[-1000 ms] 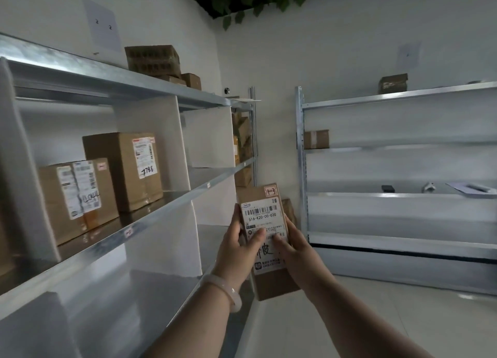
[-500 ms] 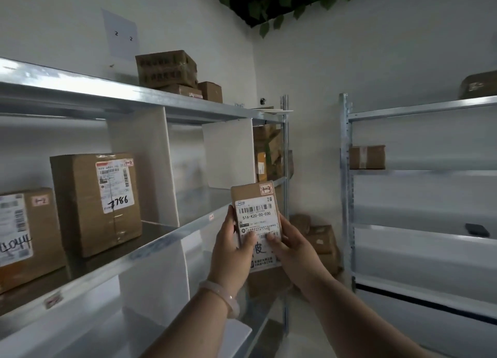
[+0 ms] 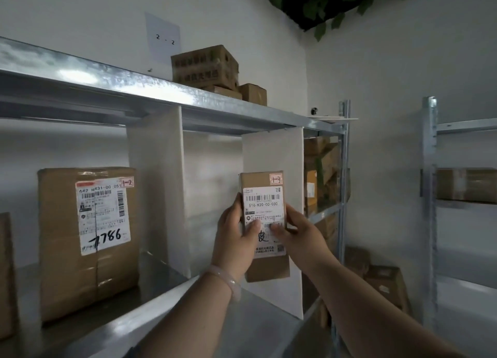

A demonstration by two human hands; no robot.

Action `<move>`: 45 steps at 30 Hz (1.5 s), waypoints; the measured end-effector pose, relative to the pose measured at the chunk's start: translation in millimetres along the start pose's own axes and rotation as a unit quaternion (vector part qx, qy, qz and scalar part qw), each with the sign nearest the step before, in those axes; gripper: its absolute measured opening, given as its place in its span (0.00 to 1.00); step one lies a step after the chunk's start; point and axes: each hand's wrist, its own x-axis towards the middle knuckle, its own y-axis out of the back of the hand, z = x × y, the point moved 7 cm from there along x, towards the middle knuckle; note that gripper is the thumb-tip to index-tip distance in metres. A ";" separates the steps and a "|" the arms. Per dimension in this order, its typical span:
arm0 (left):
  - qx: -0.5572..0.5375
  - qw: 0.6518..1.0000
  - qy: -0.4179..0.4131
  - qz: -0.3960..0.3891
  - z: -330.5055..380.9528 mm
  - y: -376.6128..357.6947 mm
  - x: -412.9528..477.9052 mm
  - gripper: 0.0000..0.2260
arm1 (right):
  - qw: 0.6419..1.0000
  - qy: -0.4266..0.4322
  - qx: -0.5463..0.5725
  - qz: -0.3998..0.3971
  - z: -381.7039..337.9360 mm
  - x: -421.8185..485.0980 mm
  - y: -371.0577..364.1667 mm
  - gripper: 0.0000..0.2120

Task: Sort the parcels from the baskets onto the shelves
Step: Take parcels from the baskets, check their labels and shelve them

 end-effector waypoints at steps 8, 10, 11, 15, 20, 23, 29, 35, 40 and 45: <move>0.099 0.990 0.044 0.088 -70.0 7.2 64.0 0.27 | 0.997 0.041 0.029 -0.061 39.7 95.9 -46.8 0.20; 0.118 0.984 0.060 0.123 -86.2 14.8 74.8 0.28 | 0.994 0.052 0.043 -0.083 48.6 117.9 -65.4 0.21; 0.126 0.980 0.070 0.136 -93.3 18.1 79.6 0.28 | 0.992 0.054 0.054 -0.099 54.3 127.8 -75.6 0.21; 0.148 0.967 0.119 0.171 -120.5 27.6 93.0 0.28 | 0.978 0.051 0.112 -0.169 77.9 160.9 -114.3 0.21; 0.156 0.950 0.165 0.216 -138.2 34.8 91.9 0.29 | 0.953 0.046 0.163 -0.251 101.6 183.2 -155.6 0.24; 0.163 0.942 0.181 0.229 -142.7 40.0 93.1 0.26 | 0.939 0.049 0.182 -0.288 104.6 187.7 -174.5 0.24; 0.186 0.914 0.222 0.284 -158.0 51.1 92.8 0.22 | 0.916 0.072 0.199 -0.341 102.0 196.3 -202.6 0.23; 0.173 0.910 0.228 0.301 -158.1 45.6 94.5 0.22 | 0.907 0.069 0.204 -0.362 114.6 199.0 -217.3 0.22; 0.147 0.914 0.224 0.304 -159.6 43.6 94.3 0.25 | 0.905 0.058 0.201 -0.371 115.1 199.4 -210.4 0.19; 0.127 0.908 0.245 0.317 -154.0 39.4 86.0 0.30 | 0.905 0.054 0.194 -0.375 115.4 193.3 -199.3 0.15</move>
